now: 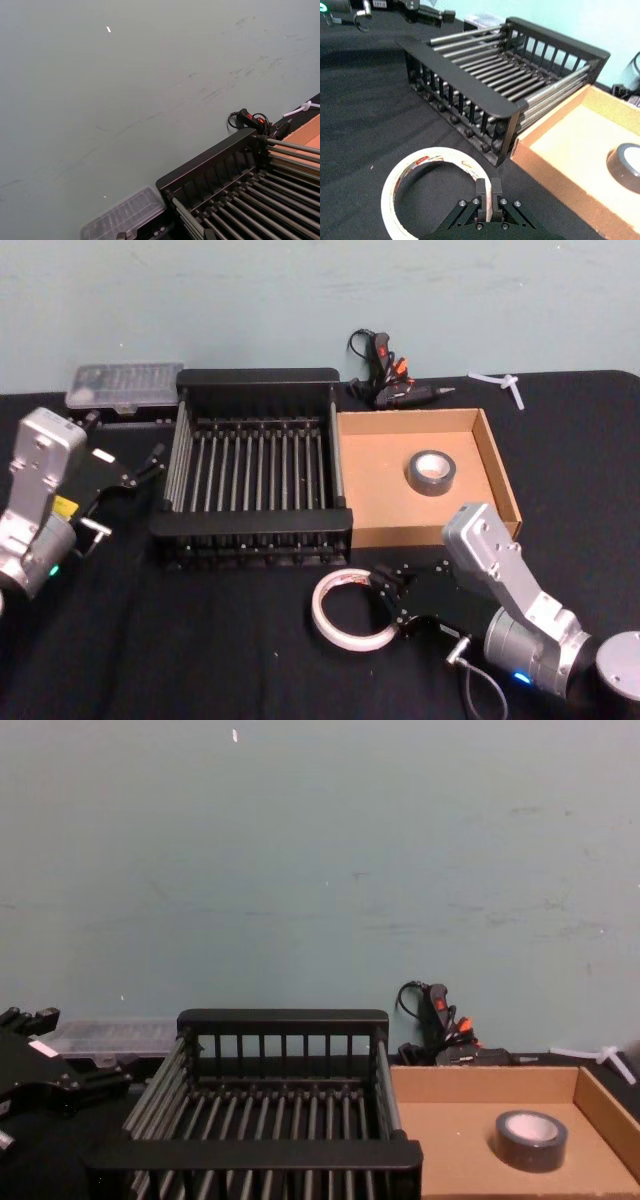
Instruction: Pick up the white tape and place it into the black box , Pick up the silver tape and place it into the brown box.
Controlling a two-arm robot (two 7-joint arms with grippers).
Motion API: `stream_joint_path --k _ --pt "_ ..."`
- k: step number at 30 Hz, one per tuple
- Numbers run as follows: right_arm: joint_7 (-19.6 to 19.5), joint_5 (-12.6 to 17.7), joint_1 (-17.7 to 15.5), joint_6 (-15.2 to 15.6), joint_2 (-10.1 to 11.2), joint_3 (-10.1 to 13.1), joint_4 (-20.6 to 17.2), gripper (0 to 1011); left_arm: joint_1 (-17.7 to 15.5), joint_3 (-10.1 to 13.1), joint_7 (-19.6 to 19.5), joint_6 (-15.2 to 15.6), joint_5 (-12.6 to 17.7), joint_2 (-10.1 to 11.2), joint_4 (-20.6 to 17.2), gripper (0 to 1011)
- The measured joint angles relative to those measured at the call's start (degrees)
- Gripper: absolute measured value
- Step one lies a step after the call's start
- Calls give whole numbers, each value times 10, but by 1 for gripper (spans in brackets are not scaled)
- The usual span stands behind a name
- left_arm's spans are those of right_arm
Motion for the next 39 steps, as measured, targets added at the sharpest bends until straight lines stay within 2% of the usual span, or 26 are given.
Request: stream_joint_path --k 13,21,29,39 --pt "31 40 -3 -19 28 12 -56 68 0 0 0 0 0 0 0 1001" --pt "36 61 6 -34 38 16 -73 68 0 0 0 0 0 0 0 1001" --pt "30 73 40 -47 29 17 -69 68 0 0 0 0 0 0 0 1001" --pt "18 67 104 -59 1 1 -26 68 0 0 0 0 0 0 0 1001"
